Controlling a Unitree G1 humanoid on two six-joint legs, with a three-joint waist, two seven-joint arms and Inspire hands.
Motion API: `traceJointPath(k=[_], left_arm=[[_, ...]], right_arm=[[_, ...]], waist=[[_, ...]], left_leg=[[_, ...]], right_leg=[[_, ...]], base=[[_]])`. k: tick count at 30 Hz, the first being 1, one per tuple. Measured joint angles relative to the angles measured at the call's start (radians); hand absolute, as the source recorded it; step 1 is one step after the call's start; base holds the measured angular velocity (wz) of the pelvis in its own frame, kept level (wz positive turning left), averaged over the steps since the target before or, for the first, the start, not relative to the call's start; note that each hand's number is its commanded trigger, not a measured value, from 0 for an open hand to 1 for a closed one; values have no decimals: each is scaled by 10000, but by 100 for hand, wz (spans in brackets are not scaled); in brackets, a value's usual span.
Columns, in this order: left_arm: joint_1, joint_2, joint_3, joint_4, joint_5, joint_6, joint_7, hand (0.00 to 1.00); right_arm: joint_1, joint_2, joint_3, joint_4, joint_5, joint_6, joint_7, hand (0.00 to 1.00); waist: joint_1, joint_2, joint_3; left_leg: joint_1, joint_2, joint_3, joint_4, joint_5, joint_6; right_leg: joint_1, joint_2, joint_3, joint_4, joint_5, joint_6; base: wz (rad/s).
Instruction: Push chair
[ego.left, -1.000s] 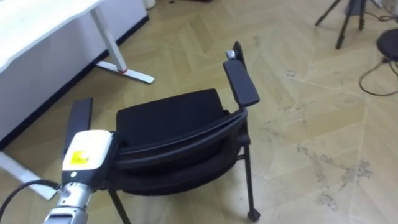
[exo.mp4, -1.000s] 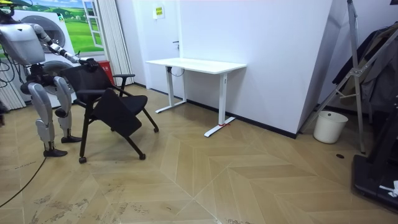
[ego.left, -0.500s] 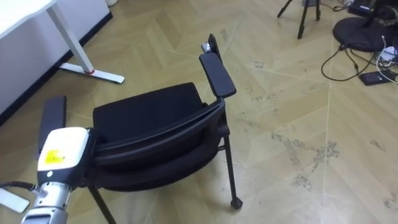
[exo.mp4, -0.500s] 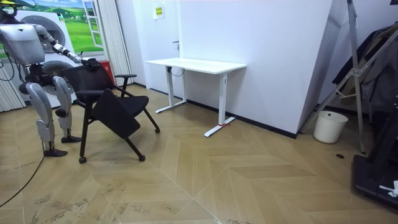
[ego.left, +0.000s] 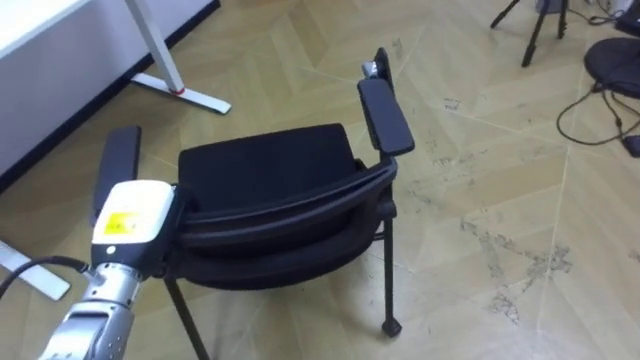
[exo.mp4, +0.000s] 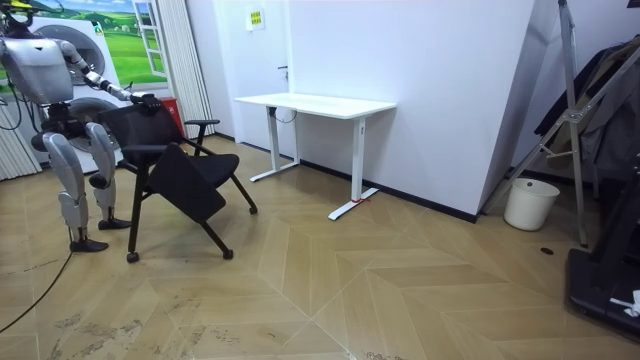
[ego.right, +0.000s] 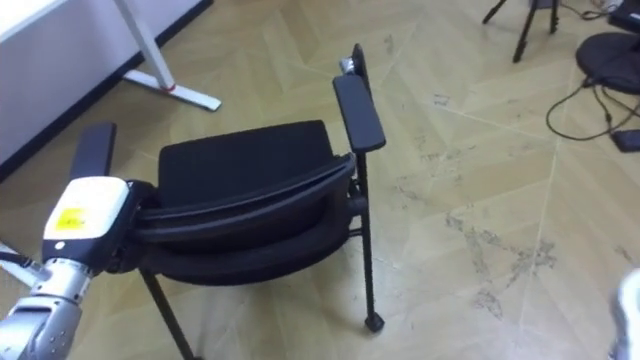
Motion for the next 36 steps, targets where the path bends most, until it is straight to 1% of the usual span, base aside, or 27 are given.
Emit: traceJointPath(k=[2, 4, 6, 8, 9, 10, 12, 14, 17, 19, 20, 22, 23, 25, 29, 32, 33, 34, 36], left_arm=[[-75, 1, -33, -146, 95, -7, -93, 100], [-217, 2, -72, -152, 195, -76, -170, 100], [-325, 2, -128, -150, 294, -109, -209, 100], [-455, 24, -244, -137, 421, -117, -260, 100], [-485, 19, -247, -136, 489, -136, -287, 100], [-570, 5, -275, -130, 554, -189, -331, 100], [-634, 5, -325, -142, 673, -223, -332, 100], [-763, 17, -486, -138, 727, -234, -320, 100], [-841, 84, -548, -162, 744, -272, -303, 100], [-963, 141, -649, -88, 737, -306, -330, 100], [-1043, 141, -715, -14, 732, -322, -339, 100], [-1277, 142, -858, 272, 729, -469, -343, 100], [-1344, 144, -901, 315, 729, -481, -345, 100], [-1428, 150, -965, 367, 730, -493, -342, 100], [-1521, 249, -1086, 371, 690, -488, -344, 100], [-1611, 290, -1184, 392, 666, -498, -348, 100], [-1614, 301, -1196, 392, 665, -508, -344, 100], [-1624, 334, -1197, 397, 666, -554, -346, 100], [-1658, 385, -1197, 401, 667, -604, -346, 100]], right_arm=[[-312, -173, 704, -173, -793, 1, 716, 0], [-499, -363, 1158, -197, -1444, -1, 1187, 0], [-629, -489, 1682, -256, -1894, -1, 1576, 0], [-789, -619, 2382, -341, -2428, -2, 2171, 0], [-822, -619, 2502, -382, -2605, -2, 2337, 0], [-865, -634, 2668, -517, -2966, -6, 2645, 0], [-1020, -781, 3006, -553, -3480, -16, 3000, 0], [-1139, -1000, 3395, -552, -3930, -20, 3349, 0], [-1247, -1032, 3825, -542, -4376, -12, 3739, 0], [-1334, -1054, 4119, -541, -4826, -15, 4073, 0], [-1346, -1080, 4208, -538, -4935, -16, 4201, 0], [-1473, -1266, 4647, -526, -5205, -36, 4693, 0], [-1550, -1428, 4834, -526, -5347, -80, 4884, 0], [-1624, -1604, 4975, -525, -5429, -125, 5151, 0], [-1696, -1865, 5405, -499, -5417, -121, 5552, 0], [-1700, -1967, 5733, -473, -5412, -121, 5945, 0], [-1702, -1987, 5782, -473, -5392, -140, 5989, 0], [-1706, -2088, 5837, -470, -5392, -246, 6036, 0], [-1705, -2303, 5911, -463, -5393, -324, 6139, 0]], waist=[[125, -79, 45], [343, -151, 49], [501, -229, 41], [588, -338, 0], [626, -366, -16], [779, -410, -16], [892, -488, -20], [1092, -583, -17], [1218, -672, -1], [1321, -690, 8], [1369, -694, 11], [1467, -721, 26], [1513, -736, 30], [1567, -752, 40], [1633, -841, 53], [1661, -875, 61], [1661, -884, 66], [1664, -907, 68], [1666, -950, 88]], left_leg=[[-4, 2, -3, 0, 0, 0], [3, 7, -4, 2, 0, 0], [6, 27, -12, 6, 0, -1], [11, 56, -51, 18, 2, -4], [12, 62, -55, 18, 2, -5], [15, 69, -50, 16, 3, -6], [23, 76, -37, 12, 3, -7], [49, 80, -21, 6, 2, -7], [43, 91, -30, 1, 1, -9], [57, 103, -28, 1, 1, -9], [79, 105, -28, 1, 1, -10], [185, 118, -40, 1, 0, -11], [188, 121, -41, 2, 0, -12], [185, 121, -47, 3, 0, -13], [187, 122, -61, 6, 0, -13], [183, 117, -77, 5, -1, -14], [185, 116, -79, 5, -1, -14], [184, 119, -80, 12, -2, -15], [180, 123, -86, 17, -5, -21]], right_leg=[[14, -9, -23, -26, 2, -3], [27, -8, -26, -31, 5, -8], [47, 0, -57, -58, 18, -29], [139, -17, -229, -166, 51, -62], [141, -15, -245, -163, 51, -62], [135, -5, -242, -163, 54, -66], [142, -4, -282, -165, 55, -68], [159, -8, -318, -166, 57, -71], [150, -22, -551, -165, 63, -82], [165, -11, -559, -166, 71, -94], [188, -8, -561, -167, 72, -96], [313, 2, -580, -182, 72, -97], [318, 4, -583, -183, 73, -98], [318, 3, -590, -182, 76, -103], [316, 4, -598, -175, 77, -104], [308, 1, -599, -172, 77, -105], [310, -1, -603, -172, 77, -105], [316, 0, -607, -172, 77, -105], [319, 1, -618, -173, 79, -108]], base=[[0], [0], [2], [11], [5], [0], [0], [0], [0], [0], [0], [2], [0], [0], [0], [0], [0], [0], [0]])
